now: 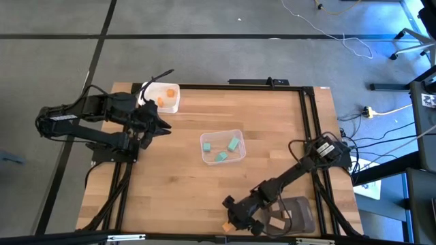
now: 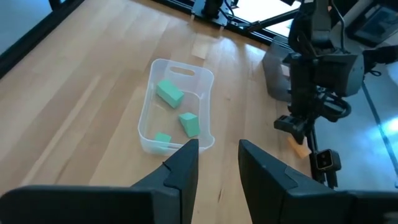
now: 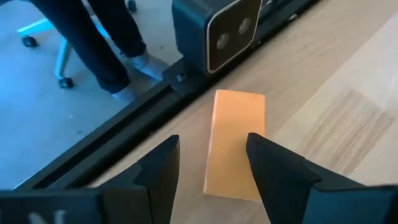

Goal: Sort & place blocks by color
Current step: Put the yellow block into the white bin

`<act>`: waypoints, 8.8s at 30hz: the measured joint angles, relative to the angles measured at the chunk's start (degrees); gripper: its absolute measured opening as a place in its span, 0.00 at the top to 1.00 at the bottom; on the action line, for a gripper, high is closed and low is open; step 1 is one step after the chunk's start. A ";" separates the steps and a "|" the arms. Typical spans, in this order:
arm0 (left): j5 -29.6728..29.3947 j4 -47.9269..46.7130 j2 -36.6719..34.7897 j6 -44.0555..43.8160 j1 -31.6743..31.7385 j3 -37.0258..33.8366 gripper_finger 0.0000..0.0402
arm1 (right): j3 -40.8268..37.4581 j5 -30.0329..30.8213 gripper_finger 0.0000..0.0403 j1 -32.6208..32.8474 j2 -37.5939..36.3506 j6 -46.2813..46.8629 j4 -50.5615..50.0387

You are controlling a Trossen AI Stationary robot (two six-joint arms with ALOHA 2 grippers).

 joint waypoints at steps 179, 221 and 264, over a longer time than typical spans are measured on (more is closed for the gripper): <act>-14.86 6.56 24.14 -34.20 -21.08 0.07 0.57 | 21.17 22.76 0.52 -17.32 -36.90 19.80 -60.63; -14.51 30.67 57.94 -17.51 -26.69 0.02 0.38 | 21.24 22.78 0.52 -17.32 -36.88 19.80 -57.26; -19.78 35.23 65.48 -13.18 -26.60 0.04 0.38 | 21.17 22.78 0.52 -17.32 -36.90 19.80 -56.56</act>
